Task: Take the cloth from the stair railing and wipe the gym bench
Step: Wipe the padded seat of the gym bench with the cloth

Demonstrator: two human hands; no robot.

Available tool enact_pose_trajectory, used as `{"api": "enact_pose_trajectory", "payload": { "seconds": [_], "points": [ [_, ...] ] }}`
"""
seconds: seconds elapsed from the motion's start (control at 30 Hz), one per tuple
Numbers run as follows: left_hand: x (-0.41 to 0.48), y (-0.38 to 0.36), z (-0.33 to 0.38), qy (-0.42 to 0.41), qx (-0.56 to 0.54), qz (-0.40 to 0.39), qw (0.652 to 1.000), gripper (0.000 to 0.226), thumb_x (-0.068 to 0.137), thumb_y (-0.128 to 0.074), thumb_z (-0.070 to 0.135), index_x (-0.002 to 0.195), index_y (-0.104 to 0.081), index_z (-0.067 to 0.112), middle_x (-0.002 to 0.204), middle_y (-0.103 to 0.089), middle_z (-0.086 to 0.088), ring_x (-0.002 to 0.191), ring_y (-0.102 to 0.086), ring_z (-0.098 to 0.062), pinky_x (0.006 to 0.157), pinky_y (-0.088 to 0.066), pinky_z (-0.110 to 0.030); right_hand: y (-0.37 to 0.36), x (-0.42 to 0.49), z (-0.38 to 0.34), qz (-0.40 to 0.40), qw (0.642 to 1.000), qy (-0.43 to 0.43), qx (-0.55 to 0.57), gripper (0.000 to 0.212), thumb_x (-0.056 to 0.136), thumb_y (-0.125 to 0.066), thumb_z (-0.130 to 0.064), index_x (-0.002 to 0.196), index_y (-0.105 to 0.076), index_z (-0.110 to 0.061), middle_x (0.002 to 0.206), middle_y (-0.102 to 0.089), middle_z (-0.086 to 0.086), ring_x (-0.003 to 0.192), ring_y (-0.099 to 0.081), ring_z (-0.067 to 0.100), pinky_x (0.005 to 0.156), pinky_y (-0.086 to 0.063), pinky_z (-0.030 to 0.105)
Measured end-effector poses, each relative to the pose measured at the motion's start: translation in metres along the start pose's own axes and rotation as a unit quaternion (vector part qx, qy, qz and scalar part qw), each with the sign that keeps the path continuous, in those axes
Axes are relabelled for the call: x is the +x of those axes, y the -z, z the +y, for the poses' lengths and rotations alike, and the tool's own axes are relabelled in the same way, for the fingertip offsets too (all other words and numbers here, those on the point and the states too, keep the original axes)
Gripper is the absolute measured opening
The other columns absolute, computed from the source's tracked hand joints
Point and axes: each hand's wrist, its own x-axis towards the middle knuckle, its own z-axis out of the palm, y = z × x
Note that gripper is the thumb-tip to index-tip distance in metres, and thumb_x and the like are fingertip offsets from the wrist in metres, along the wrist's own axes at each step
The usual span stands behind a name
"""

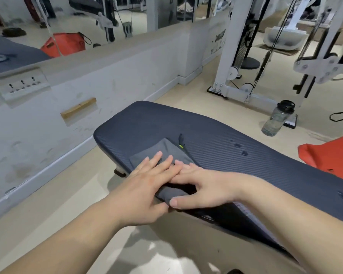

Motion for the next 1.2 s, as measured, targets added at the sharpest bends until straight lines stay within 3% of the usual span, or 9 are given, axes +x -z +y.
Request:
{"api": "enact_pose_trajectory", "payload": {
  "seconds": [0.03, 0.1, 0.17, 0.3, 0.47, 0.73, 0.93, 1.03, 1.2],
  "points": [
    [0.004, -0.002, 0.004, -0.002, -0.003, -0.011, 1.0, 0.087, 0.091, -0.052, 0.043, 0.158, 0.002, 0.049, 0.169, 0.003, 0.019, 0.156, 0.014, -0.007, 0.128, 0.003, -0.035, 0.011, -0.013, 0.004, 0.017, 0.997, -0.025, 0.069, 0.058, 0.09, -0.059, -0.064, 0.142, -0.058, -0.039, 0.162, -0.044, -0.007, 0.155, -0.027, 0.01, 0.127, -0.023, 0.039],
    [0.014, -0.01, 0.016, -0.002, 0.024, -0.035, 0.999, 0.082, 0.093, -0.046, 0.035, 0.158, 0.002, 0.051, 0.17, 0.003, 0.015, 0.157, 0.011, -0.01, 0.128, 0.002, -0.038, 0.028, -0.035, 0.018, 0.127, 0.979, -0.078, 0.136, 0.044, 0.09, -0.064, -0.06, 0.1, -0.077, -0.02, 0.106, -0.079, -0.004, 0.107, -0.071, 0.012, 0.097, -0.053, 0.04],
    [0.024, -0.016, 0.026, 0.016, 0.057, -0.045, 0.997, 0.079, 0.091, -0.041, 0.033, 0.158, -0.003, 0.05, 0.17, 0.007, 0.011, 0.157, 0.01, -0.015, 0.127, 0.007, -0.037, 0.037, -0.051, 0.038, 0.263, 0.947, -0.134, 0.124, 0.033, 0.096, -0.064, -0.045, 0.083, -0.075, -0.017, 0.074, -0.071, -0.012, 0.069, -0.063, 0.003, 0.074, -0.046, 0.029],
    [0.058, -0.016, 0.03, 0.138, 0.058, -0.012, 0.989, 0.072, 0.096, -0.043, 0.047, 0.158, -0.007, 0.049, 0.172, 0.0, 0.008, 0.158, 0.001, -0.016, 0.128, 0.001, -0.043, 0.046, -0.078, 0.092, 0.391, 0.877, -0.27, 0.07, 0.02, 0.098, -0.052, -0.034, 0.094, -0.07, -0.027, 0.093, -0.075, -0.006, 0.093, -0.068, 0.017, 0.083, -0.049, 0.03],
    [0.088, -0.019, 0.06, 0.27, 0.076, -0.029, 0.96, 0.071, 0.096, -0.033, 0.056, 0.159, -0.002, 0.044, 0.172, -0.002, 0.003, 0.158, -0.003, -0.028, 0.124, -0.007, -0.061, 0.04, -0.106, 0.128, 0.319, 0.87, -0.371, 0.054, 0.026, 0.095, -0.047, -0.026, 0.102, -0.071, -0.019, 0.107, -0.074, 0.002, 0.103, -0.066, 0.029, 0.094, -0.055, 0.043],
    [0.107, 0.005, 0.102, 0.222, 0.138, -0.182, 0.948, 0.082, 0.091, -0.017, 0.077, 0.16, 0.008, 0.039, 0.172, 0.003, -0.001, 0.156, -0.005, -0.031, 0.119, -0.029, -0.052, 0.046, -0.124, 0.143, 0.307, 0.878, -0.357, 0.084, 0.029, 0.093, -0.053, -0.036, 0.112, -0.075, -0.033, 0.111, -0.075, -0.009, 0.109, -0.067, 0.021, 0.097, -0.056, 0.041],
    [0.197, -0.001, 0.082, 0.239, 0.098, -0.127, 0.958, 0.075, 0.094, -0.014, 0.074, 0.16, -0.003, 0.042, 0.173, 0.0, 0.002, 0.157, -0.004, -0.032, 0.122, -0.019, -0.058, 0.043, -0.132, 0.152, 0.331, 0.875, -0.335, 0.11, 0.031, 0.094, -0.052, -0.035, 0.117, -0.073, -0.031, 0.113, -0.074, -0.01, 0.112, -0.066, 0.019, 0.101, -0.053, 0.042],
    [0.225, -0.017, 0.101, 0.241, 0.072, -0.101, 0.963, 0.074, 0.094, -0.014, 0.072, 0.16, -0.004, 0.042, 0.173, 0.003, 0.002, 0.158, 0.001, -0.031, 0.123, -0.01, -0.061, 0.043, -0.138, 0.159, 0.371, 0.858, -0.32, 0.155, 0.03, 0.097, -0.053, -0.028, 0.12, -0.072, -0.026, 0.1, -0.073, -0.007, 0.099, -0.069, 0.02, 0.096, -0.053, 0.035],
    [0.191, -0.043, 0.155, 0.056, 0.105, -0.115, 0.986, 0.072, 0.094, -0.018, 0.072, 0.159, -0.001, 0.046, 0.172, 0.006, 0.005, 0.158, 0.007, -0.023, 0.125, -0.003, -0.056, 0.043, -0.138, 0.165, 0.421, 0.836, -0.308, 0.173, 0.039, 0.098, -0.048, -0.011, 0.132, -0.068, -0.015, 0.128, -0.072, 0.005, 0.12, -0.063, 0.022, 0.095, -0.04, 0.024]
  ]
}}
